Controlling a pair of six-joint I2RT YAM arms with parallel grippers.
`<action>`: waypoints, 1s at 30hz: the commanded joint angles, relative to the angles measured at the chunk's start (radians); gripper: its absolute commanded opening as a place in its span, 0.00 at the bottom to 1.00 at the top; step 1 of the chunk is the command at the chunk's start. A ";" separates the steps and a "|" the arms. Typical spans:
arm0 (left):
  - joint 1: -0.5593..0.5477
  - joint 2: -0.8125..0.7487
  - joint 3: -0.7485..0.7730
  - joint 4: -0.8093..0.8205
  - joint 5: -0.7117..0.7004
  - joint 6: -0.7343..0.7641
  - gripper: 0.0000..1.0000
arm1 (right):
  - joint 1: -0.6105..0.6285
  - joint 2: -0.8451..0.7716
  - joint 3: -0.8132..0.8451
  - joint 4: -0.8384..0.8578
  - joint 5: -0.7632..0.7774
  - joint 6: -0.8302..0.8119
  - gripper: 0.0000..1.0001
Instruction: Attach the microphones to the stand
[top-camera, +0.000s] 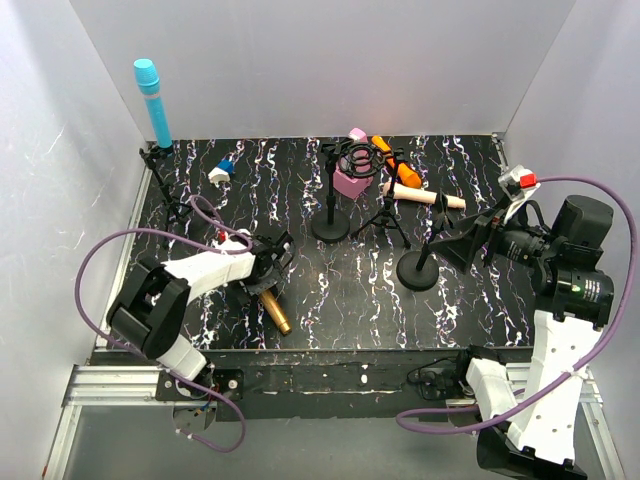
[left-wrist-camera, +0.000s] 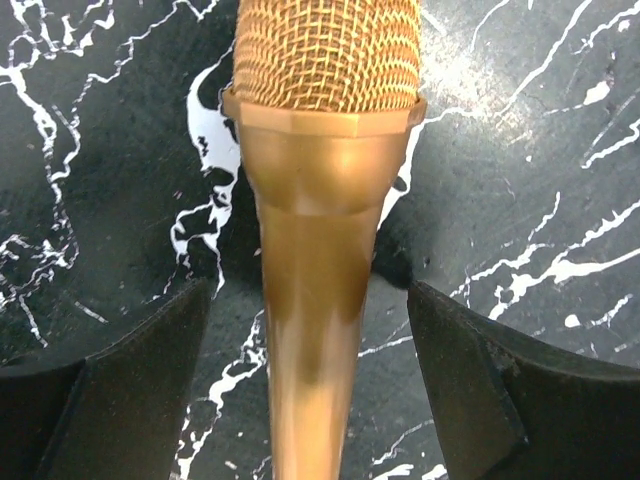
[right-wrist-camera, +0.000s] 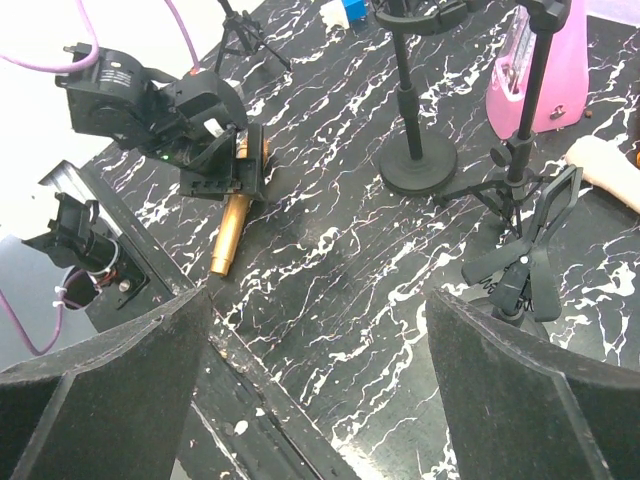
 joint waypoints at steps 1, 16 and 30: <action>-0.001 0.043 0.012 0.054 -0.035 -0.023 0.76 | 0.002 -0.010 -0.006 0.044 -0.018 0.006 0.93; -0.001 -0.110 -0.058 0.141 0.002 0.107 0.08 | 0.002 -0.010 0.014 0.010 -0.030 -0.034 0.93; -0.022 -0.589 0.064 0.508 0.510 0.677 0.00 | 0.005 0.079 0.156 -0.080 -0.168 -0.081 0.94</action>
